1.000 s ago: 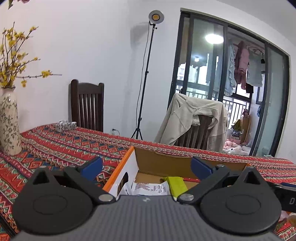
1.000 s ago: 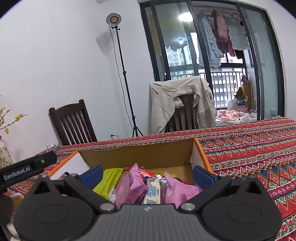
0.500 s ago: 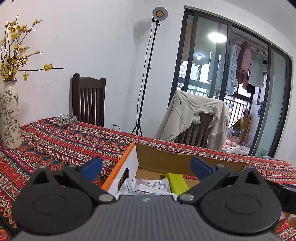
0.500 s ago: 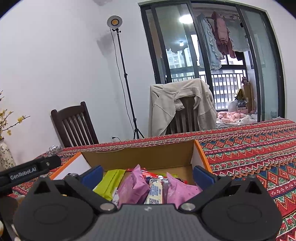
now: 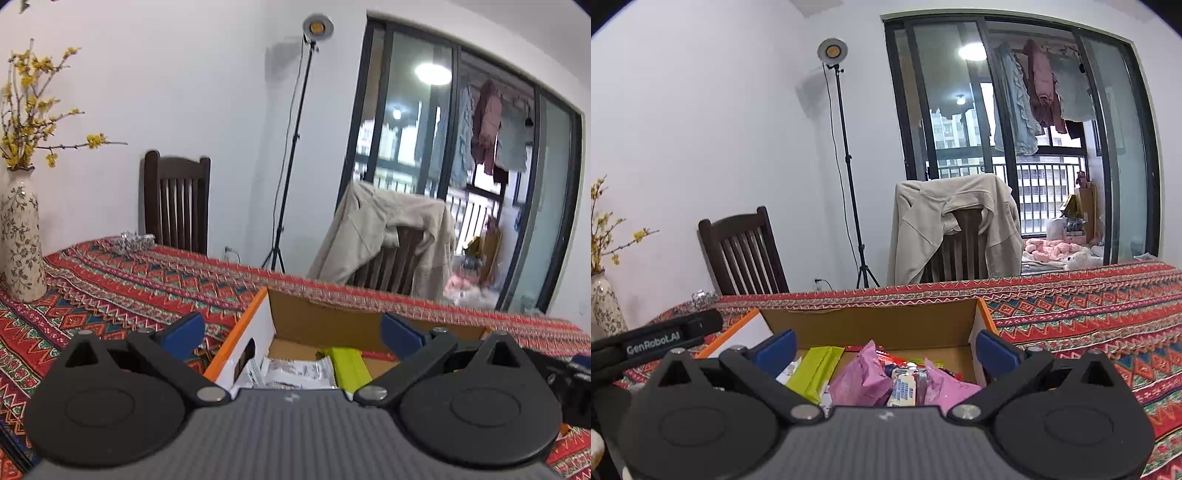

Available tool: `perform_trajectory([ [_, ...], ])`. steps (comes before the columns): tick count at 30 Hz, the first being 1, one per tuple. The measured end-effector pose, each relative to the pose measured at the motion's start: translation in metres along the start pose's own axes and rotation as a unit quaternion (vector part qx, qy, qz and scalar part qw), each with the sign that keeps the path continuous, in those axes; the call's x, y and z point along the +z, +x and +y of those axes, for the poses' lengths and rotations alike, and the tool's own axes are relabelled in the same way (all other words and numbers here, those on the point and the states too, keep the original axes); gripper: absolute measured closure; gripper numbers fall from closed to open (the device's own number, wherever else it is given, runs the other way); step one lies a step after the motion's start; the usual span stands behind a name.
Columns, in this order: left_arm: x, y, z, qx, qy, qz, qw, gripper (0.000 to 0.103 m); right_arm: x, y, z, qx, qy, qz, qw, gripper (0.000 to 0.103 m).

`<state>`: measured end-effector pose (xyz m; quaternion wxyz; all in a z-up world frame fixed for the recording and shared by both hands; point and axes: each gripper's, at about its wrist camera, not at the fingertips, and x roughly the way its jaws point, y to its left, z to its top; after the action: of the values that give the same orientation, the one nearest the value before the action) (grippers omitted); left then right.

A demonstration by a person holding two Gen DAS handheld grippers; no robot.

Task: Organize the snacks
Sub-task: 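Move both open grippers back from the box toward the remaining packets, then grasp a golden cookie packet with the left gripper while the right grasps a white packet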

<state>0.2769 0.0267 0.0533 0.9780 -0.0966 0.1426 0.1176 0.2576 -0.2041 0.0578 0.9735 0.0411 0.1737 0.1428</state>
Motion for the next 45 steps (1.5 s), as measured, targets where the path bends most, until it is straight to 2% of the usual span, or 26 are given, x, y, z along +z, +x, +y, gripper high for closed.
perform_trajectory([
  [6,0.022,-0.019,0.01,-0.015,-0.016,0.015,0.9997,0.0,0.02,-0.034,0.011,-0.002,-0.029,-0.018,0.999,0.0],
  [11,0.027,-0.038,0.017,-0.008,-0.002,0.024,0.9997,0.0,0.021,-0.056,0.011,-0.001,-0.036,-0.002,0.999,0.0],
  [14,0.022,-0.047,0.023,-0.011,0.005,0.043,0.999,0.0,0.013,-0.066,0.009,-0.004,-0.035,0.015,0.999,0.0],
  [22,-0.008,-0.065,0.037,-0.008,0.028,0.104,0.9942,0.0,-0.022,-0.09,0.004,-0.008,-0.035,0.068,0.997,0.0],
  [32,-0.054,-0.076,0.036,-0.015,0.063,0.172,0.983,0.0,-0.066,-0.106,0.0,-0.009,-0.026,0.127,0.992,0.0],
  [43,-0.086,-0.073,0.024,-0.004,0.094,0.207,0.9737,0.0,-0.097,-0.12,-0.007,-0.011,-0.016,0.155,0.988,0.0],
  [45,-0.09,-0.07,0.02,-0.006,0.097,0.212,0.9725,0.006,-0.1,-0.12,-0.009,-0.01,-0.015,0.157,0.987,0.0],
])
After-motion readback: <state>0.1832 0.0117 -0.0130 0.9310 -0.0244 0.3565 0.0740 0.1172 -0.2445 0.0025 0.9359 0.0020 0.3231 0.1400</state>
